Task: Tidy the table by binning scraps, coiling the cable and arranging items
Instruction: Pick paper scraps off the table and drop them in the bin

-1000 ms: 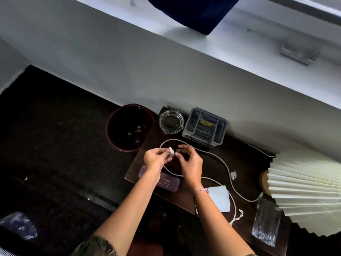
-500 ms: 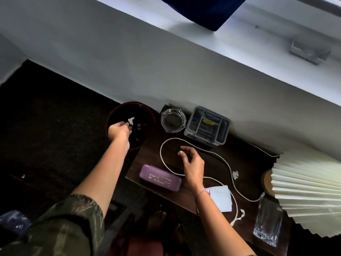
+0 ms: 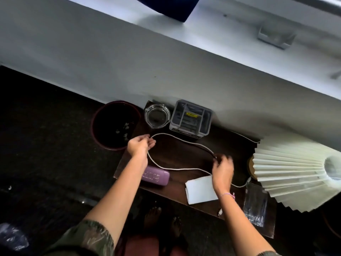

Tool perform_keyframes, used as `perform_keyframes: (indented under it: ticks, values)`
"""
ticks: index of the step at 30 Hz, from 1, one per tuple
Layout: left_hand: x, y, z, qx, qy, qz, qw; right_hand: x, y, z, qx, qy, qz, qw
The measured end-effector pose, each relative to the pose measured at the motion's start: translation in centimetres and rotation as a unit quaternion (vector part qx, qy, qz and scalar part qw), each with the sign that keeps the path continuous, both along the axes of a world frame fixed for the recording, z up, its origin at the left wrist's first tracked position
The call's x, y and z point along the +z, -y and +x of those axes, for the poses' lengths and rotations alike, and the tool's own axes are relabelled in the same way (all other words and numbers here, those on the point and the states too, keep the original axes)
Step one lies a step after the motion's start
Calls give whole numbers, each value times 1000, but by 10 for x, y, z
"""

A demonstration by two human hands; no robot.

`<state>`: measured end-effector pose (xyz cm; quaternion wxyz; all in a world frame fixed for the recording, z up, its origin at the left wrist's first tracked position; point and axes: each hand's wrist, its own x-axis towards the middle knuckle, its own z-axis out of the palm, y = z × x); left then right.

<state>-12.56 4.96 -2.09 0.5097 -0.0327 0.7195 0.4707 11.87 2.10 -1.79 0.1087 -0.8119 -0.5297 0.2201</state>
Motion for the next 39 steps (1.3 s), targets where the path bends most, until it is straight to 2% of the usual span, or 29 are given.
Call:
perform_keyframes:
  ticks: [4,8,11,15,19,23,27,34,39]
  values:
    - [-1,1,34,-37,23,-3,999,2,-6,32,-43,27,-58,997]
    - [-6,2,53,-69,25,-19,997,-1,-9,40,58,44,-105,992]
    - [-6,3,59,-80,14,-28,996,-6,-11,42,105,13,-94,990]
    - [-8,2,61,-98,9,-32,995,-15,-19,43,115,52,-133,983]
    - [-8,1,62,-104,2,-31,994,-22,-24,48,107,56,-92,988]
    - [-4,1,65,-109,0,-29,994,-12,-32,49,-12,-20,-23,999]
    - [0,2,69,-109,12,-19,994,10,-33,21,-83,-140,71,984]
    - [17,3,69,-85,69,19,994,29,-20,-72,-43,-288,83,953]
    - [23,11,41,-47,82,46,994,33,-17,-120,-2,-318,49,947]
